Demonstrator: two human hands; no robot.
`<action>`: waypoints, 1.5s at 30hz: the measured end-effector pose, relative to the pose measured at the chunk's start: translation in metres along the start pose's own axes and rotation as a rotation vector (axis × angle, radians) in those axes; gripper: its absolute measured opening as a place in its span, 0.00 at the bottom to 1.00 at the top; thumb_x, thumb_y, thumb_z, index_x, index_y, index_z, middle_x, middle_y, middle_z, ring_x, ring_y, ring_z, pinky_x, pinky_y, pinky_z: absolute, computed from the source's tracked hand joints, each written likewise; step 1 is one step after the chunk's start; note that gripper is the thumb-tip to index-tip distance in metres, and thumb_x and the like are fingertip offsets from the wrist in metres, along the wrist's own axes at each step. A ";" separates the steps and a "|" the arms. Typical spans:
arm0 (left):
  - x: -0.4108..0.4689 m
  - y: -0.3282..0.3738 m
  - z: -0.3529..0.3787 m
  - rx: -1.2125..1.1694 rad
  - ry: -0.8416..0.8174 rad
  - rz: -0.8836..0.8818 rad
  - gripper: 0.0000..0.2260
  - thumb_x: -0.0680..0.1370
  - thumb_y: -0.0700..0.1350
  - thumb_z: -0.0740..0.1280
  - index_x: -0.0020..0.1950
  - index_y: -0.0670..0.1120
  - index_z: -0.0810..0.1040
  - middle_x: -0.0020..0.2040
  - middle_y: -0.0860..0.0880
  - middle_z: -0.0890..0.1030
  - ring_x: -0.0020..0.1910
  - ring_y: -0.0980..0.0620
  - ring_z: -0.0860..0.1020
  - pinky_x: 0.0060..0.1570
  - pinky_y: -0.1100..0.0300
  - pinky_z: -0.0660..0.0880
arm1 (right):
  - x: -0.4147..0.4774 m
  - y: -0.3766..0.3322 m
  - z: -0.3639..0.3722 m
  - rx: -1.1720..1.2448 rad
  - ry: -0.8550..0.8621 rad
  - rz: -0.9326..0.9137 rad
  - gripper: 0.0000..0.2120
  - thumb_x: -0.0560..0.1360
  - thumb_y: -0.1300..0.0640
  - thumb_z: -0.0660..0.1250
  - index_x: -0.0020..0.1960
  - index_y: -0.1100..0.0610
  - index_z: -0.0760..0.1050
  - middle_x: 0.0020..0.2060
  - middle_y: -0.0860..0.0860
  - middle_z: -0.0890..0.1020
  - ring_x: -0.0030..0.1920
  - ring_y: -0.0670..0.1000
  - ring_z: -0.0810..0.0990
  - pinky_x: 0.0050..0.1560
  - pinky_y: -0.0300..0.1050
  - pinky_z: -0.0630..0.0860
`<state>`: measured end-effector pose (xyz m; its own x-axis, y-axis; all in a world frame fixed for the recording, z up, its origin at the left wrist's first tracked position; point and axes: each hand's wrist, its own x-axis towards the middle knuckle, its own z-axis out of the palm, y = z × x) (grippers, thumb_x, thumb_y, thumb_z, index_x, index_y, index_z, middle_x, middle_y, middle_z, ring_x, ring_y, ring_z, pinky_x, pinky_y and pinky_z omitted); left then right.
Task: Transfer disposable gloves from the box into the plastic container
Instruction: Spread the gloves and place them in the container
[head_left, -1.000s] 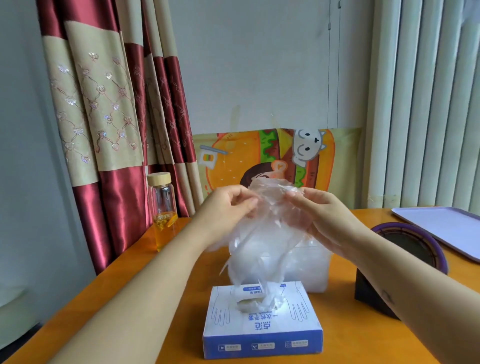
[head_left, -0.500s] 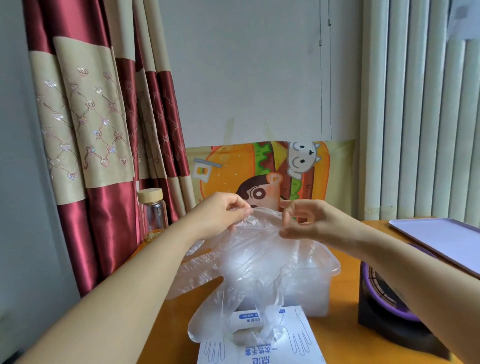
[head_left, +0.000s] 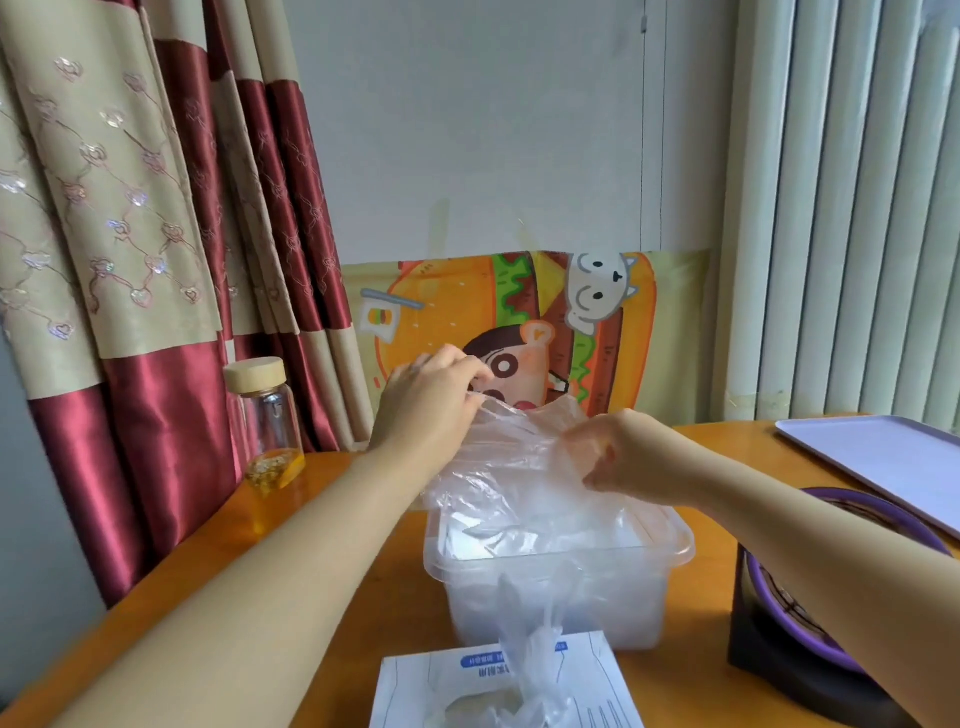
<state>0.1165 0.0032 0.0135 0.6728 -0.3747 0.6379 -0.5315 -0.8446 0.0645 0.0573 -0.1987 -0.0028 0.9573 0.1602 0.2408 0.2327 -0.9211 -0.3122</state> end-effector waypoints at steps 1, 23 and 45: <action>-0.001 0.004 0.002 -0.011 -0.024 0.086 0.10 0.80 0.49 0.64 0.60 0.54 0.77 0.59 0.57 0.75 0.58 0.54 0.73 0.60 0.57 0.67 | 0.005 0.006 0.003 -0.035 -0.038 0.033 0.26 0.72 0.63 0.70 0.68 0.53 0.72 0.56 0.50 0.80 0.46 0.45 0.74 0.46 0.34 0.69; -0.006 0.007 0.126 0.181 -1.374 -0.045 0.21 0.82 0.44 0.57 0.75 0.43 0.64 0.74 0.44 0.66 0.67 0.45 0.70 0.60 0.55 0.68 | 0.052 0.032 0.079 -1.002 -0.618 0.200 0.22 0.79 0.52 0.60 0.72 0.56 0.65 0.71 0.59 0.63 0.72 0.59 0.61 0.71 0.63 0.45; -0.125 0.011 -0.003 -0.538 -0.383 -0.145 0.05 0.78 0.48 0.67 0.52 0.58 0.78 0.47 0.61 0.79 0.45 0.65 0.77 0.43 0.75 0.72 | -0.067 -0.024 0.059 -0.058 -0.397 -0.031 0.21 0.71 0.38 0.67 0.55 0.51 0.80 0.50 0.45 0.83 0.47 0.45 0.80 0.52 0.42 0.78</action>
<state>0.0253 0.0416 -0.0632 0.8391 -0.4645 0.2831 -0.5373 -0.6259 0.5653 -0.0020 -0.1665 -0.0661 0.9445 0.3025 -0.1279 0.2634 -0.9303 -0.2554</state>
